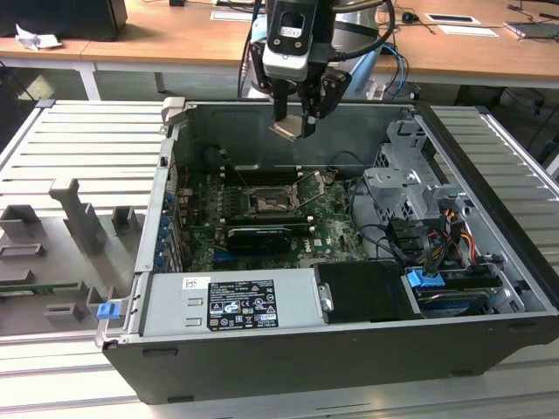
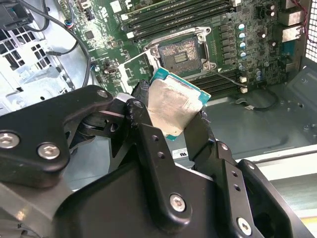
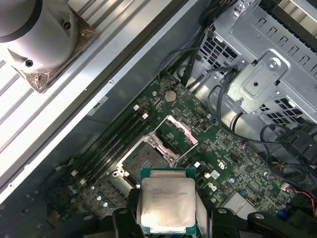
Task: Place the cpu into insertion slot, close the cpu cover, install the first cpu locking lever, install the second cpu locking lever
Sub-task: 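Place the cpu into insertion slot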
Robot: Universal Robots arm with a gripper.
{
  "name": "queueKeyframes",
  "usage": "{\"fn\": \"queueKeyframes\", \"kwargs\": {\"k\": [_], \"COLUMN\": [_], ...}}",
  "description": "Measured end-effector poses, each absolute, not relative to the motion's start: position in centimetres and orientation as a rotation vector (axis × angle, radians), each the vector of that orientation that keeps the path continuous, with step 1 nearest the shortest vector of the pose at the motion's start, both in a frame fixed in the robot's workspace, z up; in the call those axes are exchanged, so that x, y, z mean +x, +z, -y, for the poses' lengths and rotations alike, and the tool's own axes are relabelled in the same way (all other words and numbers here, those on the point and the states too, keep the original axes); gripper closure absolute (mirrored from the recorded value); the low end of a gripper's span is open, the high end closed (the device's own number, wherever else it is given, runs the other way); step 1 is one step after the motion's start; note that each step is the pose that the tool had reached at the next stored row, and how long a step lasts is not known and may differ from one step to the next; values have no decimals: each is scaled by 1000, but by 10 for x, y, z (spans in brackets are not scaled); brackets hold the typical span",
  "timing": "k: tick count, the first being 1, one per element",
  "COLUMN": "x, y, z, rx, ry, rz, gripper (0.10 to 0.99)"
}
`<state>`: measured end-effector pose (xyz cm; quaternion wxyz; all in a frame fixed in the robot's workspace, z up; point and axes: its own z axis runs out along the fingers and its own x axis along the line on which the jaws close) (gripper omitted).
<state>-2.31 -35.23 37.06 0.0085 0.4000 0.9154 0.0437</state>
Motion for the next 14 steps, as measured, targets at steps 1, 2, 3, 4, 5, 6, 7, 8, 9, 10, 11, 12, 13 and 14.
{"fn": "queueKeyframes", "kwargs": {"k": [1,2,3,4,5,6,7,8,9,10,11,12,13,14], "x": [-23,-23,-23,-23,-23,-23,-23,-23,-23,-23,-23,-24,-25,-25], "y": [371,371,370,370,370,370,370,369,369,368,367,366,366,365], "z": [352,352,352,352,352,352,352,352,352,352,352,352,352,352], "rx": [1255,1259,1263,1274,1283,1293,1319,1357,1389,1415,1436,1456,1467,1475], "ry": [136,136,136,136,136,136,136,135,135,134,134,134,133,134], "rz": [-2858,-2856,-2854,-2849,-2845,-2840,-2827,-2807,-2791,-2777,-2765,-2754,-2748,-2743], "gripper": [557,557,557,557,557,557,557,557,557,557,557,557,557,557]}}
